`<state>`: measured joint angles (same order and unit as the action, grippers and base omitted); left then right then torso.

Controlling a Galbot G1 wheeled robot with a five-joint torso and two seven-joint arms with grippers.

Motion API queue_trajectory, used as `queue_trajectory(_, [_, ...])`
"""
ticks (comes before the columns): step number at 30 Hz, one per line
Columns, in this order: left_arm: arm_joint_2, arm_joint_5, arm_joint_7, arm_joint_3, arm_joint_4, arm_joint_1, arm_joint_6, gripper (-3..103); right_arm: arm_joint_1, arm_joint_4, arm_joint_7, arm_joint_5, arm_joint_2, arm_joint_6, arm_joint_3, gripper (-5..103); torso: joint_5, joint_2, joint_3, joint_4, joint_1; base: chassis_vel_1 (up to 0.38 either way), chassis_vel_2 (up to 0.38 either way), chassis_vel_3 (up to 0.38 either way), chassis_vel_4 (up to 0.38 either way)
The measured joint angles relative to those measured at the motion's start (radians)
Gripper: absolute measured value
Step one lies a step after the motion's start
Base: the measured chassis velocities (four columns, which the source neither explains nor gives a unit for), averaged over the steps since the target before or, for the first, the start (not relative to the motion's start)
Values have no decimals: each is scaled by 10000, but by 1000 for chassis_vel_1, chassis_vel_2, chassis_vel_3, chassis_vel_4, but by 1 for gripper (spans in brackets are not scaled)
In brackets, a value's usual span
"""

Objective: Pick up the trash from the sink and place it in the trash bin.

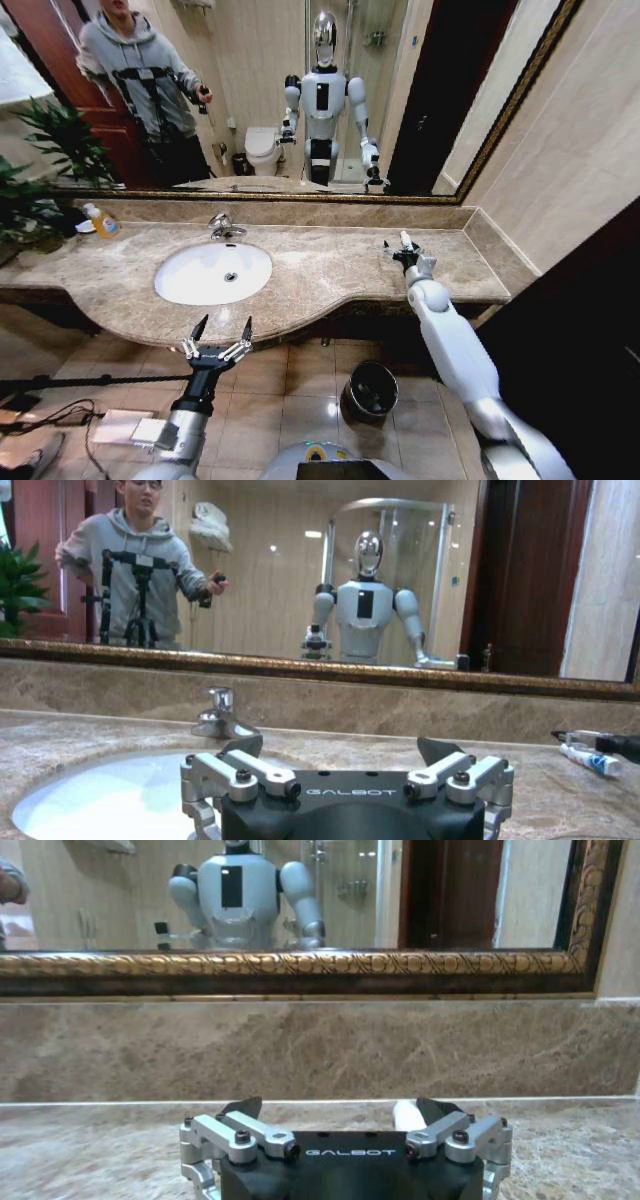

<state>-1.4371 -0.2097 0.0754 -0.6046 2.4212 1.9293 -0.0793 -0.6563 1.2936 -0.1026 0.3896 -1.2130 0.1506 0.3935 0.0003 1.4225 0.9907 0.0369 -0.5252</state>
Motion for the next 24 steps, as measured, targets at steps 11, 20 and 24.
queue_trajectory(11, [0,0,0,0,0,0,0,100,862,-1733,225,-403,-313,-348,122,100,-1,0,-1,0,1,0,0,0,0])
queue_trajectory(20, [-1,0,0,0,0,0,0,100,888,-2272,269,-444,-82,-505,472,100,-2,1,-2,-2,2,0,0,0,0])
queue_trajectory(24, [0,0,0,0,0,0,0,100,931,-2503,339,-437,-70,-550,473,100,-2,1,-2,-1,2,0,0,0,0])
